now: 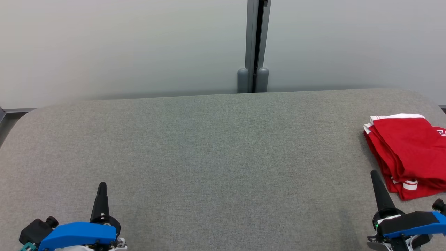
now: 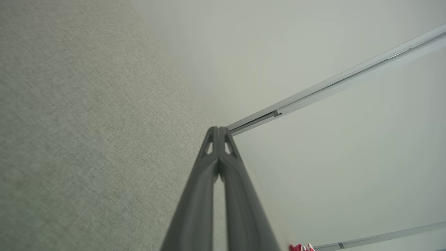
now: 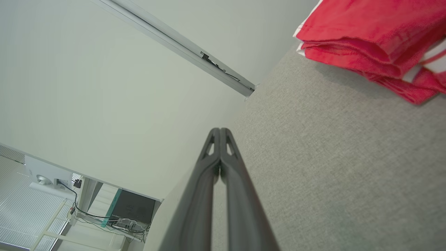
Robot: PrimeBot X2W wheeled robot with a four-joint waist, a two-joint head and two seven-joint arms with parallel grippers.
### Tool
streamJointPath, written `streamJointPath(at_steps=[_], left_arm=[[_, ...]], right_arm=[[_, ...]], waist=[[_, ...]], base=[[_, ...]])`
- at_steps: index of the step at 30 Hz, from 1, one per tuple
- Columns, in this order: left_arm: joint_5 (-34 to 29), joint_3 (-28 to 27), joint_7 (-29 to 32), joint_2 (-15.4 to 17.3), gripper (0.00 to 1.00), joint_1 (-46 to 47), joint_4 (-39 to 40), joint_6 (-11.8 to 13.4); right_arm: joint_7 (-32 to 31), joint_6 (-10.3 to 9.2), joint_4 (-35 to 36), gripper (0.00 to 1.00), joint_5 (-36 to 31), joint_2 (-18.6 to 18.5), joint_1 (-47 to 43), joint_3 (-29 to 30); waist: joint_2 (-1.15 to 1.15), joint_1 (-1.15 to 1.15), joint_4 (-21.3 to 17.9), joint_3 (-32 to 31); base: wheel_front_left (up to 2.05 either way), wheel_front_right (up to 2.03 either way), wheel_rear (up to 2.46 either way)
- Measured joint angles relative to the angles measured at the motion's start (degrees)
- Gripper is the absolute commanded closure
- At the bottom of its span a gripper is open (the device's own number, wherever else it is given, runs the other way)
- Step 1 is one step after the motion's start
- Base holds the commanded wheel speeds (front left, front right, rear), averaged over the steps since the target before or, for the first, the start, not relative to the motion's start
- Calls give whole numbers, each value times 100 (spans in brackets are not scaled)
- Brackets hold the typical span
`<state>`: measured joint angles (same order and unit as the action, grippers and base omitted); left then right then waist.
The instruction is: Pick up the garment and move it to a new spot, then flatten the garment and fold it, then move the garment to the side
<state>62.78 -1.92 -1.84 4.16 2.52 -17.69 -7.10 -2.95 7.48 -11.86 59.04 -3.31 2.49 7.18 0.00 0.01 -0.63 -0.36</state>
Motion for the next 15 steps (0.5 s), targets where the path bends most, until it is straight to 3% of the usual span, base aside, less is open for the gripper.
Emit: streamJointPath(at_steps=[15], left_arm=[[795, -125, 227, -40, 100, 108, 105, 0]], right_arm=[[-87, 0, -53, 100, 889, 11, 86, -15]], waist=[[0, 0, 14, 12]], base=[[0, 0, 0]])
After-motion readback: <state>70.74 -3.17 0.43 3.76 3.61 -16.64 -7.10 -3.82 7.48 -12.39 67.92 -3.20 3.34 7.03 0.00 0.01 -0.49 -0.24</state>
